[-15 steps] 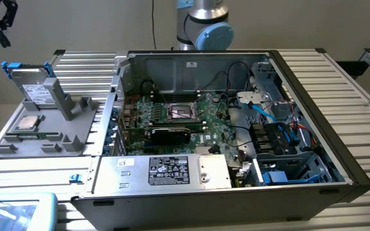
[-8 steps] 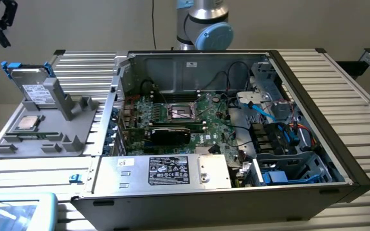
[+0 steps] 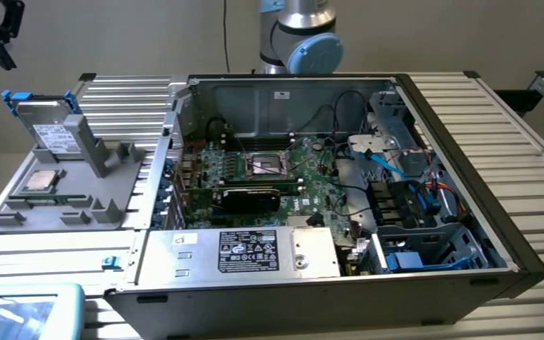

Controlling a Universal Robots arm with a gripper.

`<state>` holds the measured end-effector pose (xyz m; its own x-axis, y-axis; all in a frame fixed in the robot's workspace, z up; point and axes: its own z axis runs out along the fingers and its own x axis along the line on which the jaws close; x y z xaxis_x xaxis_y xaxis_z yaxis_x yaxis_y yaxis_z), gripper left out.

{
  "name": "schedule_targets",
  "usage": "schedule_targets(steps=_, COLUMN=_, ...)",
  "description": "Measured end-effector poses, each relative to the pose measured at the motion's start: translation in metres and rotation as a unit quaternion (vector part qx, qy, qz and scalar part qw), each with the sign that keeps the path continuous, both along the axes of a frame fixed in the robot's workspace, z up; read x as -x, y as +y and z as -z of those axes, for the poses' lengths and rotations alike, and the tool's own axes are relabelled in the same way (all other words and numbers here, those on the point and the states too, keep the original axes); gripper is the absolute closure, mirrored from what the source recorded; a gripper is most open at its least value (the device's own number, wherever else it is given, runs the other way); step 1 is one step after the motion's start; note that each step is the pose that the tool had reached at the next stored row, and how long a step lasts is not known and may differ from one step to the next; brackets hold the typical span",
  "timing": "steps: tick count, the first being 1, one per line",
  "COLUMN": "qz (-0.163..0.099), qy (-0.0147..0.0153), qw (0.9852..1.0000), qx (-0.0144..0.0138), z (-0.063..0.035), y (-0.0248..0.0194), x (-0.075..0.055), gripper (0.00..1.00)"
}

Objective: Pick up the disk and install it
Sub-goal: 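Pick up the disk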

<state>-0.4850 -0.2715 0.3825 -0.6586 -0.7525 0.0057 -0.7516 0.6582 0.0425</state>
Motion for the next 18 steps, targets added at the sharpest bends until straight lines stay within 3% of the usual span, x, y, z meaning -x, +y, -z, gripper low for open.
schedule_targets(steps=4, qz=-0.036, qy=-0.0005, qw=0.9993, qx=0.0, z=0.0, y=0.0, x=0.0, gripper=0.89)
schedule_targets(steps=9, qz=-0.082, qy=-0.0011, qw=0.9967, qx=0.0, z=0.0001, y=0.0, x=0.0, gripper=0.89)
schedule_targets(steps=14, qz=-0.127, qy=-0.0016, qw=0.9919, qx=0.0, z=0.0001, y=0.0, x=0.0, gripper=0.89)
schedule_targets(steps=18, qz=-0.163, qy=-0.0021, qw=0.9866, qx=0.0, z=0.0001, y=0.0, x=0.0, gripper=0.89)
